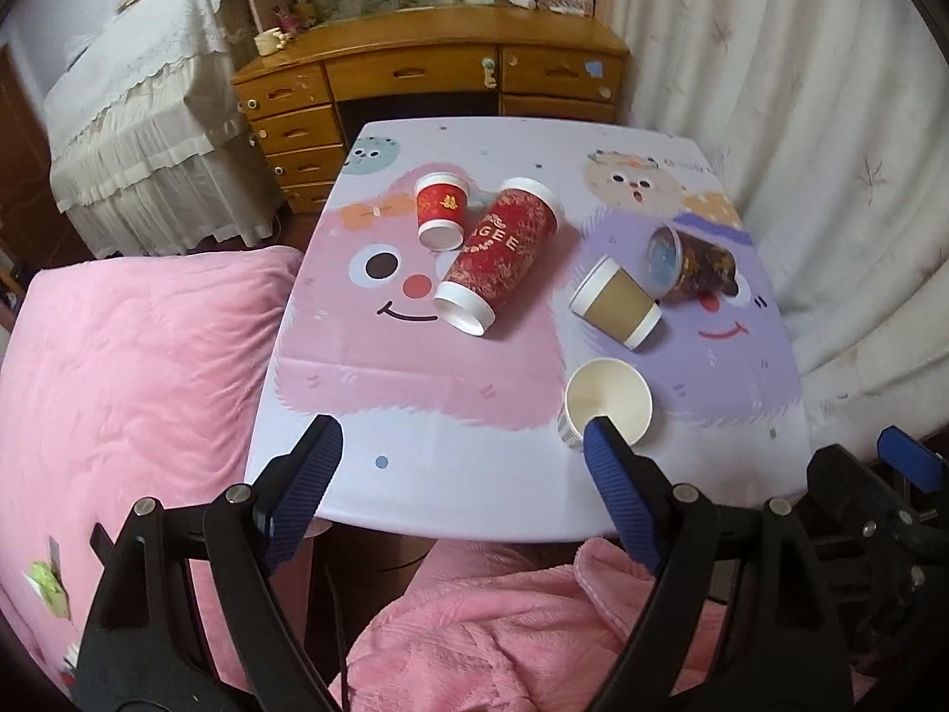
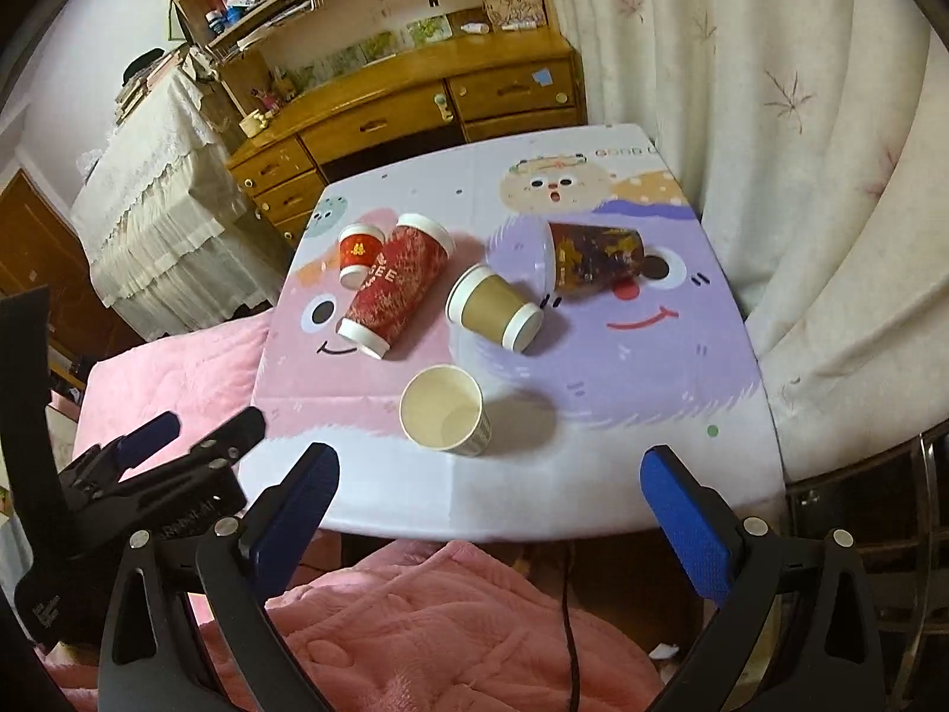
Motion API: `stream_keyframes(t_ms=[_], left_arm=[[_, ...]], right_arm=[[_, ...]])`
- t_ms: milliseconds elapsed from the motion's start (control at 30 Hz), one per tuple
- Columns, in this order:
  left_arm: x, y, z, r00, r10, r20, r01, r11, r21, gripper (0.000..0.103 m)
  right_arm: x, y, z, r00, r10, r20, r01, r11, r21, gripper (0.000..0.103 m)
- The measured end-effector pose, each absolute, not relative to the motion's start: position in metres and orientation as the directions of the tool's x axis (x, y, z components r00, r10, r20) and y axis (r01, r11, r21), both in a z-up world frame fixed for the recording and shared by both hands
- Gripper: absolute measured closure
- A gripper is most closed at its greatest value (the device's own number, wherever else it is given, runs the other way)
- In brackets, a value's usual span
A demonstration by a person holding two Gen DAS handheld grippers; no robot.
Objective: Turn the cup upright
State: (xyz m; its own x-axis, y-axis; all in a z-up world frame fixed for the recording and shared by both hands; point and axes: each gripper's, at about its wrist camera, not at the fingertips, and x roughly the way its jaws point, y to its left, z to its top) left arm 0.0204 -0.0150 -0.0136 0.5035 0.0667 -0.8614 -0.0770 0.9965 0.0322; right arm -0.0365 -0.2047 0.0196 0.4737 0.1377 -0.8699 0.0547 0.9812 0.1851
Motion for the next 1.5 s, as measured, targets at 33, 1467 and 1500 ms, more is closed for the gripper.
stream_keyframes(t_ms=[33, 1467, 1500], left_arm=[[0.02, -0.015, -0.013, 0.505, 0.061, -0.861, -0.073, 0.997, 0.028, 0.018], [0.037, -0.02, -0.007, 0.522, -0.002, -0.853, -0.016, 1.0, -0.012, 0.001], [0.037, -0.02, -0.007, 0.521, 0.0, -0.854, -0.017, 1.0, -0.011, 0.001]], right_arm=[[-0.036, -0.205, 0.021, 0.48, 0.137, -0.867, 0.054, 0.981, 0.184, 0.0], [-0.01, -0.204, 0.014, 0.489, 0.125, -0.863, 0.016, 0.988, 0.152, 0.0], [-0.011, -0.203, 0.014, 0.488, 0.126, -0.864, 0.015, 0.988, 0.152, 0.0]])
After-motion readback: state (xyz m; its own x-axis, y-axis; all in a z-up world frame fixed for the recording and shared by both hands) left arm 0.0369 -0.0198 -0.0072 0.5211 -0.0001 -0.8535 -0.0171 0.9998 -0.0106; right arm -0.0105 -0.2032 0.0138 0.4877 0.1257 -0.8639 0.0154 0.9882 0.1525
